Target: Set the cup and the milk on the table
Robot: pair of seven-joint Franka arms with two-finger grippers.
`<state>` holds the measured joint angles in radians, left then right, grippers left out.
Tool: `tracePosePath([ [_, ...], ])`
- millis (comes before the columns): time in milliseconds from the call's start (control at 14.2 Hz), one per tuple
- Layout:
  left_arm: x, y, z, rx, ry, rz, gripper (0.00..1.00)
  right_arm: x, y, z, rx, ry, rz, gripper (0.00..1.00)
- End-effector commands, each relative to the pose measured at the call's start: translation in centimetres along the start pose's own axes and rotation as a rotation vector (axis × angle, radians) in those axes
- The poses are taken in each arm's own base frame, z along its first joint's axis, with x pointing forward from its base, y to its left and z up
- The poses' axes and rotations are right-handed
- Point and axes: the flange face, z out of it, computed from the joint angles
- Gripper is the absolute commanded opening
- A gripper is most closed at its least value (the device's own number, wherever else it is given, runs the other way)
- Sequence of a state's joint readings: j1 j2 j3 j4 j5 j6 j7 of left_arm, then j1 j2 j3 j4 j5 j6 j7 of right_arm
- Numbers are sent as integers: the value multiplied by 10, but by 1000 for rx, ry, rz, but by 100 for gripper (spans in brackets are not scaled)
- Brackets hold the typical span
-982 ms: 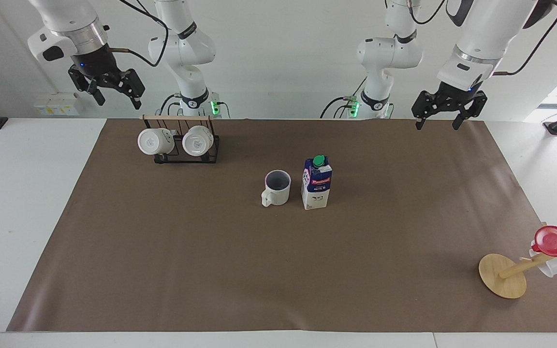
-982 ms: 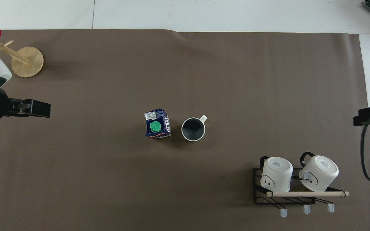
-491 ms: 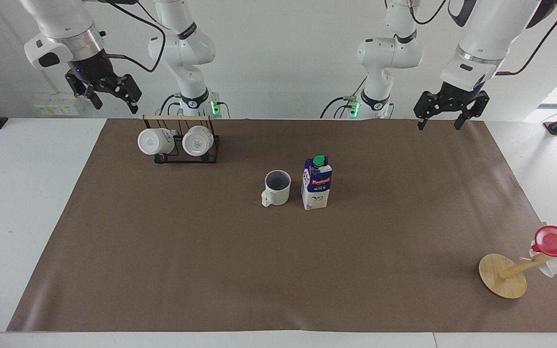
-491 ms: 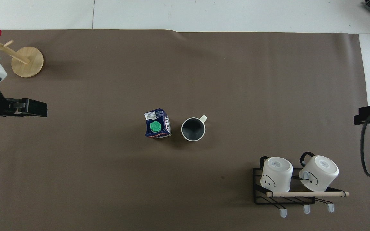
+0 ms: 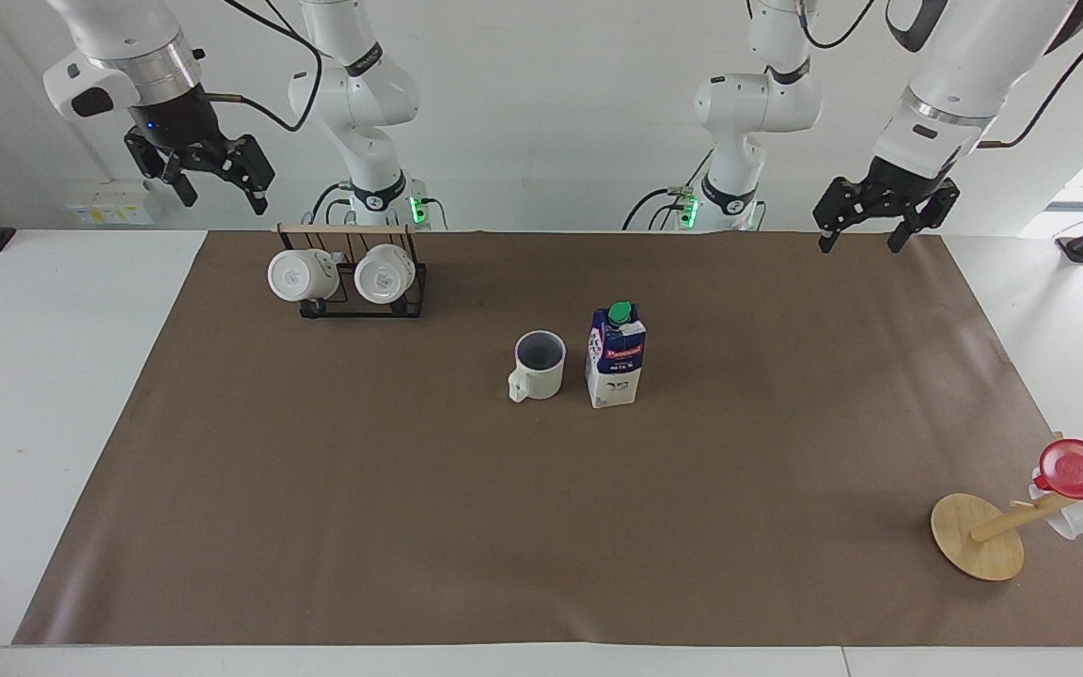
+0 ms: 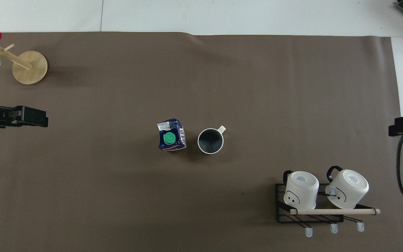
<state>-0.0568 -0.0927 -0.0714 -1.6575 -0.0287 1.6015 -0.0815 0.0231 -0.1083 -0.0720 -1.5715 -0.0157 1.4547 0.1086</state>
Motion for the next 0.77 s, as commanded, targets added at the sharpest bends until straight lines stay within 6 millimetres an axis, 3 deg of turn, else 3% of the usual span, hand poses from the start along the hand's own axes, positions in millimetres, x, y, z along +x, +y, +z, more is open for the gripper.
tracePosePath([
  [0, -4, 7, -6, -14, -9, 18, 100, -1, 3, -2, 20, 13, -9, 100],
  [702, -4, 4, -6, -14, -9, 13, 100, -2, 5, -1, 7, 14, -17, 100],
])
